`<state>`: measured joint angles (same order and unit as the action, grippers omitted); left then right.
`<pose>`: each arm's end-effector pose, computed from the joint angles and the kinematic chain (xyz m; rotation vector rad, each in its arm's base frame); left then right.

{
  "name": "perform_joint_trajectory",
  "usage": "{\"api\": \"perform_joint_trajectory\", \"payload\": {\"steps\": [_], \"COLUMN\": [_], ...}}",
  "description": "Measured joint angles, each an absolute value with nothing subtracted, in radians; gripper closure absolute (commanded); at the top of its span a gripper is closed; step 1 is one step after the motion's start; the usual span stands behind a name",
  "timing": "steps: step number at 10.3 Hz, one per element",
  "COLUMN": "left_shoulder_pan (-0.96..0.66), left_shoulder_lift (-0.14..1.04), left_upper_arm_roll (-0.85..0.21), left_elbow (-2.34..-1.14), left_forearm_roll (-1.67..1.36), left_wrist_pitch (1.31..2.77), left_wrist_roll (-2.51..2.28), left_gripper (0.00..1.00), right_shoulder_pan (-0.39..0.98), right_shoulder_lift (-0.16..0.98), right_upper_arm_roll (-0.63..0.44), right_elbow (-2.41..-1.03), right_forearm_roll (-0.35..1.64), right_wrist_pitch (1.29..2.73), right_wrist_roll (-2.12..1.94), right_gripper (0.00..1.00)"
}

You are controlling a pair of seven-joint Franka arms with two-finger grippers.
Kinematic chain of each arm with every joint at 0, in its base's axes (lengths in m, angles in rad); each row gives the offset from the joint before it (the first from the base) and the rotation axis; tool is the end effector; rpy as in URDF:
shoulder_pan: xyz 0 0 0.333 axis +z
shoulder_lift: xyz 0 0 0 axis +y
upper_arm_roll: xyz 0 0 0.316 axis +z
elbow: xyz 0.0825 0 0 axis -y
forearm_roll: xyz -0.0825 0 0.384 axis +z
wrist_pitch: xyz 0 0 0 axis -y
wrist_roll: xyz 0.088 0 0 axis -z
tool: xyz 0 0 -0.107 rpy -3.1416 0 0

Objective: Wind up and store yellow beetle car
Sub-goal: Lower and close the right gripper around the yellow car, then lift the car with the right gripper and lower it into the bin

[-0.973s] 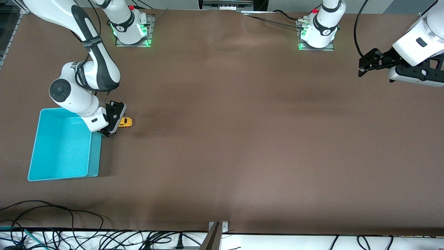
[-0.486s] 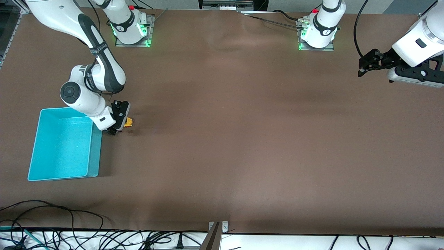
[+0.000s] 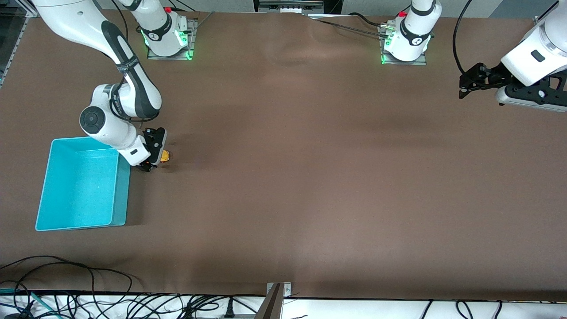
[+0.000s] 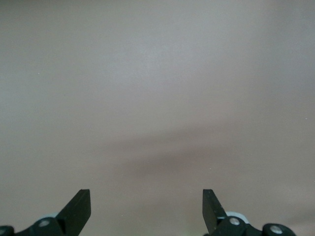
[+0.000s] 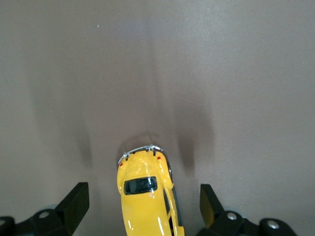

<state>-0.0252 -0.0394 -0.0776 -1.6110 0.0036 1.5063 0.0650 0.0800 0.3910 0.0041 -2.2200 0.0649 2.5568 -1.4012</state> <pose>0.5320 -0.0553 0.6216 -3.1211 0.2620 0.1023 0.5424 0.0448 0.1926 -2.3256 -2.0191 0.0322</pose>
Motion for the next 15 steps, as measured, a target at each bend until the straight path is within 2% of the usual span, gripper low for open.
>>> {"api": "perform_joint_trajectory", "payload": {"steps": [1,3,4,11,15], "left_shoulder_pan": [-0.025,-0.025,-0.025,-0.026,-0.026], "left_shoulder_lift": [-0.039,-0.039,-0.039,-0.039,-0.039], "left_upper_arm_roll": [-0.078,-0.078,-0.078,-0.08,-0.08], "left_elbow": [-1.611,-1.611,-1.611,-1.611,-1.611], "left_forearm_roll": [0.004,0.004,0.004,0.004,0.004], "left_wrist_pitch": [1.506,1.506,1.506,1.506,1.506], "left_wrist_roll": [0.065,0.065,0.065,0.065,0.065], "left_gripper": [0.0,0.0,0.0,0.0,0.0], "right_shoulder_pan": [0.08,0.078,0.078,0.078,0.082], "right_shoulder_lift": [0.397,0.405,0.406,0.4,0.39], "right_upper_arm_roll": [0.003,-0.001,-0.001,-0.001,0.006], "right_elbow": [-2.22,-2.22,-2.22,-2.177,-1.973], "right_forearm_roll": [0.065,0.065,0.065,0.065,0.065], "right_wrist_pitch": [2.566,2.575,2.576,2.564,2.296], "right_wrist_roll": [-1.41,-1.421,-1.424,-1.42,-1.373], "right_gripper": [0.03,0.94,1.0,1.0,1.0]}}
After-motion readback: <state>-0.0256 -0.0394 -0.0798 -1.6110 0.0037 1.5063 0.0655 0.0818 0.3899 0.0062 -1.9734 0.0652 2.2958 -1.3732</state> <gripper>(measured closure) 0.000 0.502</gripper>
